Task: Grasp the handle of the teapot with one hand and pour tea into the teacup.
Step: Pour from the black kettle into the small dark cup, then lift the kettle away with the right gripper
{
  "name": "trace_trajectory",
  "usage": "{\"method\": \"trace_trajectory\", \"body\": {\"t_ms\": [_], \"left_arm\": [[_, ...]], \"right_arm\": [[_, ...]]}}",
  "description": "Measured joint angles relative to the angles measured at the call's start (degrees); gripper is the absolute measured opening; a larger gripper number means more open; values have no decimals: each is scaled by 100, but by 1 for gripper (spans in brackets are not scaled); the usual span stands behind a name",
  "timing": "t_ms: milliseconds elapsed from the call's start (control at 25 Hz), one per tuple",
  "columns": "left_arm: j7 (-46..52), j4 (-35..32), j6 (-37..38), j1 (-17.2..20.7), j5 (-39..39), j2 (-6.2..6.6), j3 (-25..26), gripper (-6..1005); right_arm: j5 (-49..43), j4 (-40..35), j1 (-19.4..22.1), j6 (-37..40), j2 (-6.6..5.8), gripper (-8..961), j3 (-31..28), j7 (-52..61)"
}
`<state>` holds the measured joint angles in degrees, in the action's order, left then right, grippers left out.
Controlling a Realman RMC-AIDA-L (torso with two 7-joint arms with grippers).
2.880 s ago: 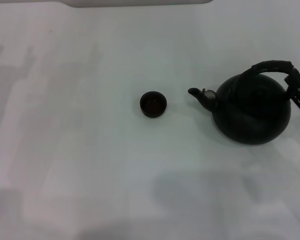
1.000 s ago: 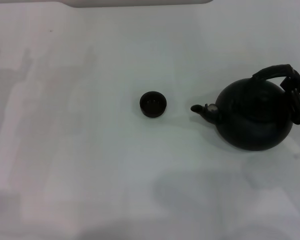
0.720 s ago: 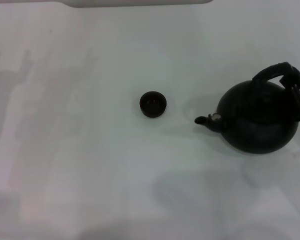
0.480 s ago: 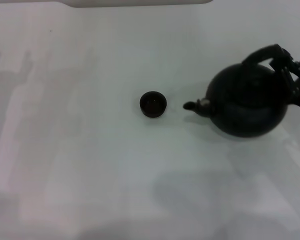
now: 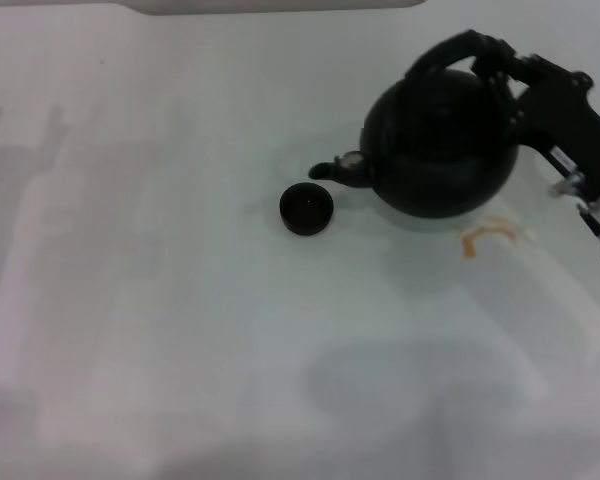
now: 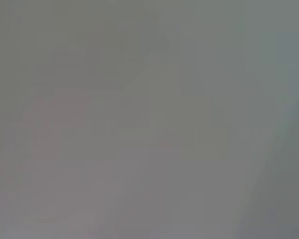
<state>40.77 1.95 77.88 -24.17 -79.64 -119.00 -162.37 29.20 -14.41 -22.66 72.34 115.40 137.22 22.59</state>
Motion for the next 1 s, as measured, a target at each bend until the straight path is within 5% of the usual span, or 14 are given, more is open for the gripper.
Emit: {"method": "trace_trajectory", "body": {"t_ms": [1000], "left_arm": [[0,-19,-19,19,46,-10,-40,862]], "right_arm": [[-2,-491,-203,-396,13,153,-21,-2195]]}}
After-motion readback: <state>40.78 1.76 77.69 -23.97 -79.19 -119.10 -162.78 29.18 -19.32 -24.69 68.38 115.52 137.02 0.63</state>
